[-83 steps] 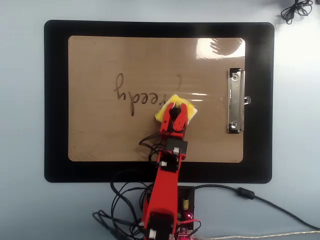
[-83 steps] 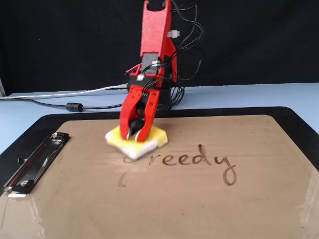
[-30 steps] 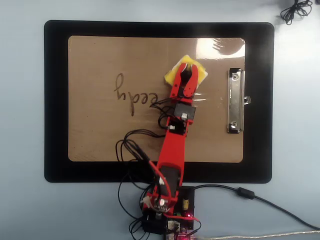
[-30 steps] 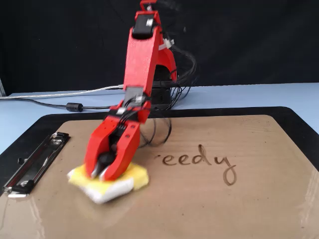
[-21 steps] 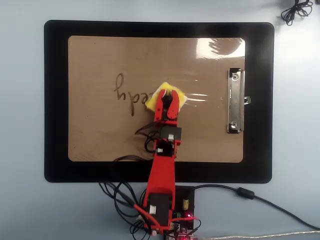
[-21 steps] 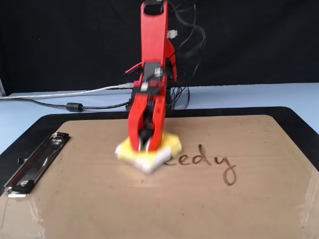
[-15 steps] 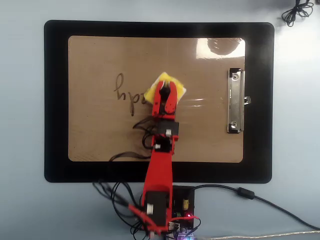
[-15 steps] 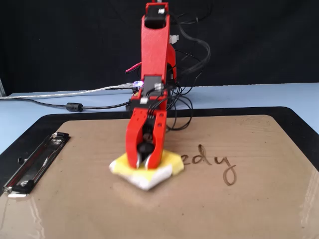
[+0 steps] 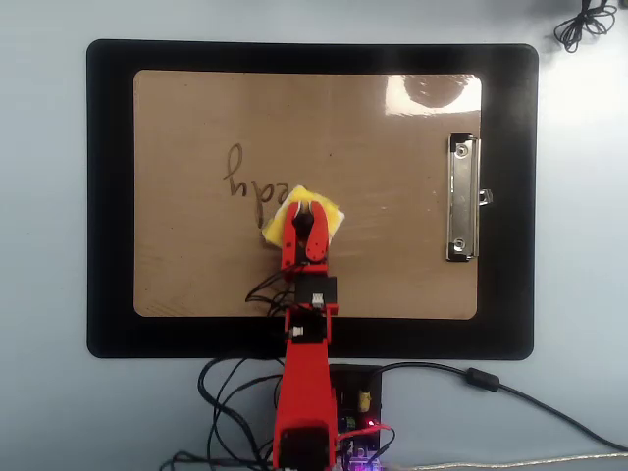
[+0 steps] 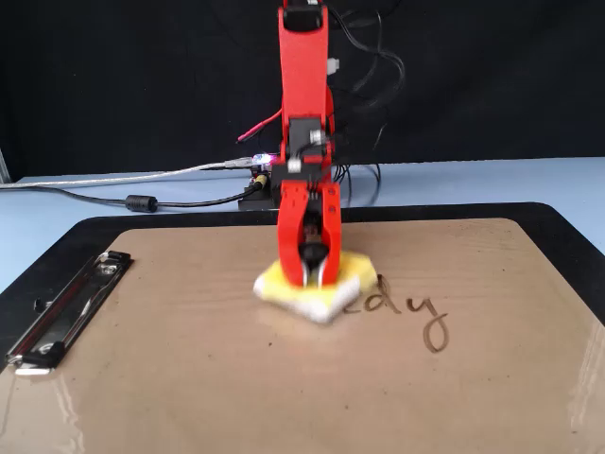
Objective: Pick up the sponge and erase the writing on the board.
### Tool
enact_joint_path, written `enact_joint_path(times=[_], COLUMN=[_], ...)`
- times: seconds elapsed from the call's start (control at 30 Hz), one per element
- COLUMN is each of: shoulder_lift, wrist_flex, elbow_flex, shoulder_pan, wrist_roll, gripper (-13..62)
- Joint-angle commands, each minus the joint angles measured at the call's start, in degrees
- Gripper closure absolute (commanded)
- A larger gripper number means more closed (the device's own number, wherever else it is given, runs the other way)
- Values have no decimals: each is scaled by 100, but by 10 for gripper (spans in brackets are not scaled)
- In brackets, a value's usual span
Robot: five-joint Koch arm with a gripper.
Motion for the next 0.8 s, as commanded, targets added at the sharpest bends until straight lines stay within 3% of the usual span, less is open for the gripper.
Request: enact_joint_path(times=[0.0, 0.2, 0.3, 0.4, 0.43, 0.5, 0.63, 0.7, 0.77], shoulder_lift=[378, -2944, -1767, 352, 457, -334, -2830, -2663, -1556], wrist_flex=[53, -132, -123, -105, -62, -9, -88, -79, -79], elbow_flex=[-9, -3366, -1969, -44, -26, -580, -3252, -2979, -1652], shoulder_pan=[-149, -185, -185, -193, -185, -193, -343, -686, -976], wrist_roll=[-88, -132, -141, -255, -308, -475, -510, -563, -817], gripper=[574, 574, 574, 574, 574, 574, 574, 573, 574])
